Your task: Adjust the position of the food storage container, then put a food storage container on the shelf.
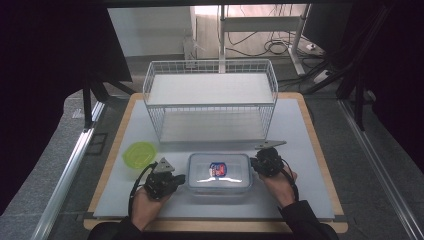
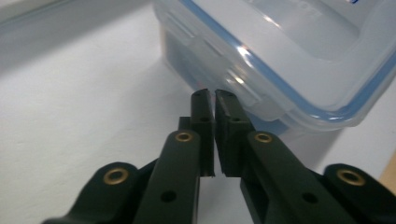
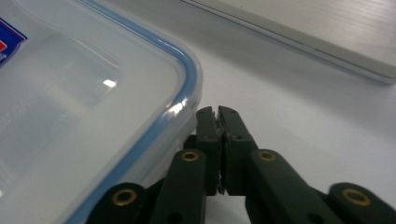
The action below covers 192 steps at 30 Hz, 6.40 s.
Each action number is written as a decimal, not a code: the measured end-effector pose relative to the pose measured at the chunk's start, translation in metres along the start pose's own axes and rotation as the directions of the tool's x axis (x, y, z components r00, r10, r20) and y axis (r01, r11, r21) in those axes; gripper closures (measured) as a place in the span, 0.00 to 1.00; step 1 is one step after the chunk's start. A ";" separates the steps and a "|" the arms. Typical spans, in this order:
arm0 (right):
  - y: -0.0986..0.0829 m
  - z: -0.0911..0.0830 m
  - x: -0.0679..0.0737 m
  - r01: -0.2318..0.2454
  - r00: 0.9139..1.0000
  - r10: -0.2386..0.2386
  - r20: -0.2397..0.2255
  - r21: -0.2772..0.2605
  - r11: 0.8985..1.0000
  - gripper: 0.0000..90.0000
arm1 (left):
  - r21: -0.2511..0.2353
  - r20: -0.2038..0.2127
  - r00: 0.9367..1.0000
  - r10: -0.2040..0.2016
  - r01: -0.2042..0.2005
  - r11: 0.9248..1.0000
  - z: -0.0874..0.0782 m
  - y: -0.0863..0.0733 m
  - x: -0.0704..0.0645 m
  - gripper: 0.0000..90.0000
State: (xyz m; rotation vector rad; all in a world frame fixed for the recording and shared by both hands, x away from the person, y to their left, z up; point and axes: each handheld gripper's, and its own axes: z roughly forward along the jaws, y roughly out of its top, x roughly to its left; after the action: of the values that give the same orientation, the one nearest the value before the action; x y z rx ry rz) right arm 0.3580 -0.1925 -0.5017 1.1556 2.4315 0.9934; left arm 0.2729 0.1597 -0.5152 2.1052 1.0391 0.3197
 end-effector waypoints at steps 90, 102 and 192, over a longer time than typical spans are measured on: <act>-0.009 -0.015 0.016 -0.117 0.932 0.116 -0.344 0.017 0.993 0.05 | 0.012 0.368 0.924 -0.105 0.108 0.994 0.036 0.034 0.019 0.00; -0.013 -0.025 0.018 -0.137 0.919 0.149 -0.365 0.060 0.989 0.20 | 0.027 0.322 0.945 -0.058 0.051 0.998 0.021 0.032 0.006 0.05; 0.123 -0.110 -0.018 -0.191 0.928 0.081 -0.364 -0.277 0.942 0.59 | -0.284 0.324 0.945 -0.037 0.134 0.949 -0.080 0.158 0.067 0.58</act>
State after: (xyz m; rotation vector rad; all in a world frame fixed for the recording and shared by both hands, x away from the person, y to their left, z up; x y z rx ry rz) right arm 0.3853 -0.2034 -0.3382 1.1282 2.3440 1.6837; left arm 0.3652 0.1911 -0.3532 1.7572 0.8303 0.0852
